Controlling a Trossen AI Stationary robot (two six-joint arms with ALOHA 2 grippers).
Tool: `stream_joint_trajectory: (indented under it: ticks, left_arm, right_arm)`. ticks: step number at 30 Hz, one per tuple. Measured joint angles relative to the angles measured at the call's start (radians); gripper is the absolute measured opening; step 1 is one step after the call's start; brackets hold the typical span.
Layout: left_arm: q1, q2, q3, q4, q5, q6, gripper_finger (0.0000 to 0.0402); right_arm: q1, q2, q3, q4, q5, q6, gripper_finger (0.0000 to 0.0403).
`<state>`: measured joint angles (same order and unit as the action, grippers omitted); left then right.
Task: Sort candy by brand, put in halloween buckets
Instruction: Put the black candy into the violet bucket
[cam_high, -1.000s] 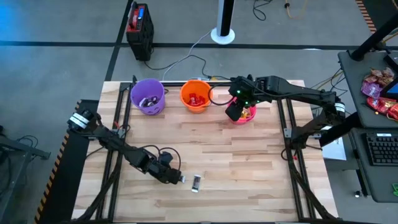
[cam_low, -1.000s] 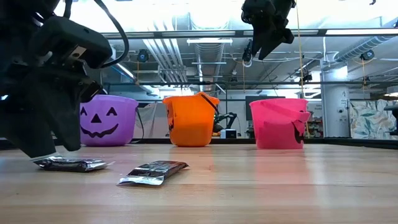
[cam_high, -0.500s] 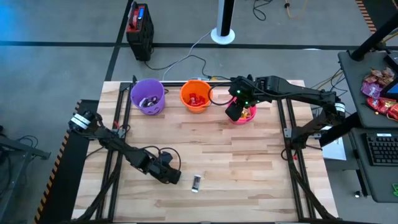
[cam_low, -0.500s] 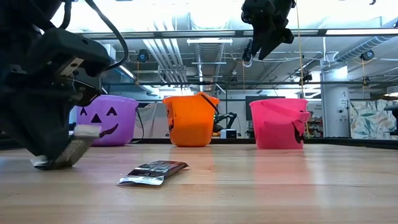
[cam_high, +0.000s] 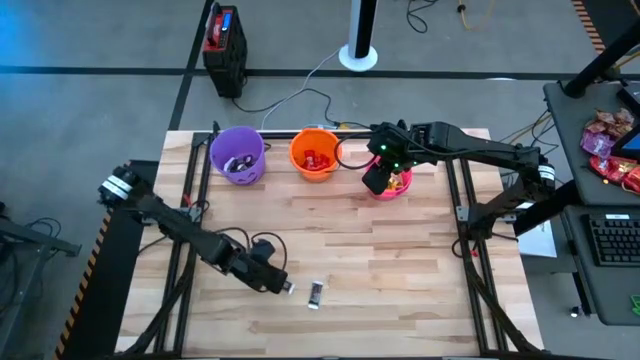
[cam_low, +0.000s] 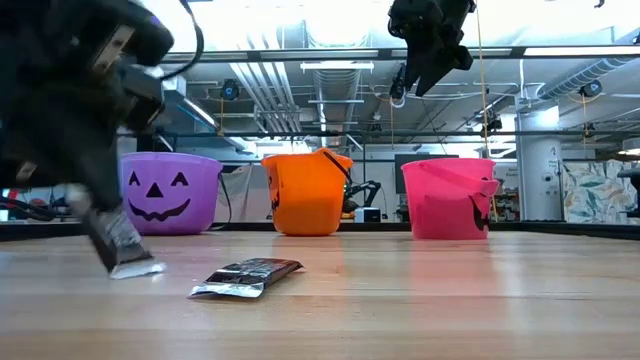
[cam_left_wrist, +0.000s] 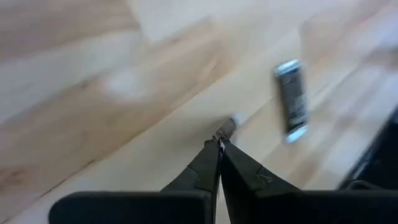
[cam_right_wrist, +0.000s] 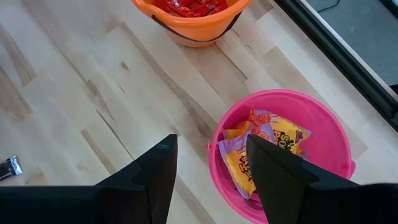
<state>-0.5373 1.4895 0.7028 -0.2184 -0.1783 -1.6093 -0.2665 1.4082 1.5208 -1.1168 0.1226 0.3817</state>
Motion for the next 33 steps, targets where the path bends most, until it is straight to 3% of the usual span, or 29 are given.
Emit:
stream_joint_trajectory:
  ticks: [13,18,21,27,30,33]
  left_arm:
    - [0.004,-0.266,0.002,-0.16,-0.187,0.001,0.0]
    - [0.008,-0.357,0.022,-0.184,-0.42,0.024,0.0]
    - [0.048,-0.414,0.082,-0.338,-0.565,0.03,0.0]
    - [0.274,-0.452,0.322,-0.812,-0.639,0.192,0.0]
    - [0.468,-0.451,0.443,-0.973,-0.611,0.397,0.0]
    - [0.706,-0.452,0.521,-1.003,-0.55,0.676,0.0]
  right_arm:
    - [0.0,0.0,0.0,0.0,0.0,0.0,0.0185]
    - [0.0,0.0,0.0,0.0,0.0,0.001,0.0185]
    - [0.0,0.0,0.0,0.001,0.0,0.003,0.0185]
    - [0.0,0.0,0.0,0.009,0.0,0.012,0.0185]
    - [0.0,0.0,0.0,0.025,0.001,0.012,0.0185]
    - [0.0,0.0,0.0,0.041,0.001,0.012,0.0185]
